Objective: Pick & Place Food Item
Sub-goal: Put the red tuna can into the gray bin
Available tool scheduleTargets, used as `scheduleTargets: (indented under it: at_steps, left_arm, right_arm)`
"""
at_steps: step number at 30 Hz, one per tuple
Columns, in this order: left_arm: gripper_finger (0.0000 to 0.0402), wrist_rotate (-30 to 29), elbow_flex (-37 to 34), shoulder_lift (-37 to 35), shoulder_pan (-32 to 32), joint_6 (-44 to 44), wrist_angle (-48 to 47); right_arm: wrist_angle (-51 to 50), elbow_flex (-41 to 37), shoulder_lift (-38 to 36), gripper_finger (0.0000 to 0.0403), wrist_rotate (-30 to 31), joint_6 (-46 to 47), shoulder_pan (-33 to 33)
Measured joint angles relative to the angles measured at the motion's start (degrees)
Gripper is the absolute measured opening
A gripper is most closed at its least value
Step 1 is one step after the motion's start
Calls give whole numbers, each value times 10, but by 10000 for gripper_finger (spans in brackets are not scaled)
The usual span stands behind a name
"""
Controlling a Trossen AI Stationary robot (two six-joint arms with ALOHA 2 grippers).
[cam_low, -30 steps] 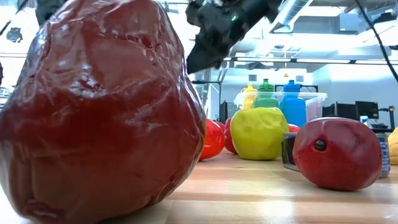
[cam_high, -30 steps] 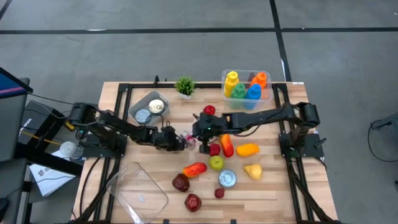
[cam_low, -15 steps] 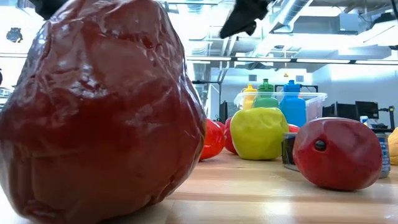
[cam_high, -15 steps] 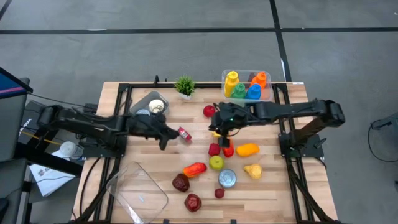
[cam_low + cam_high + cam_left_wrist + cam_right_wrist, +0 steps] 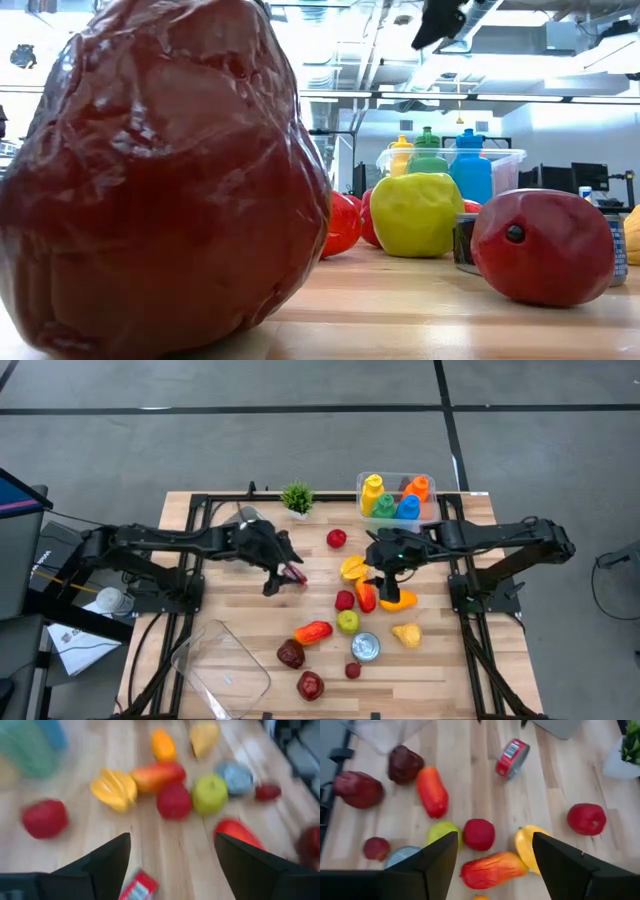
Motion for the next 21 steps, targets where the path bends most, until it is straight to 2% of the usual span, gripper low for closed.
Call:
scheduleTargets:
  at_steps: [6,15,21]
  left_arm:
    - [289,15,5,64,7,83,-3]
    - [292,17,5,149,7,154,3]
    - [288,-32,4,186,4,167,7]
  right_arm:
    - [-8,0,-23,254,3,49,24]
    - [-20,-1,-15,254,6,89,50]
    - [-21,0,-6,254,9,109,60]
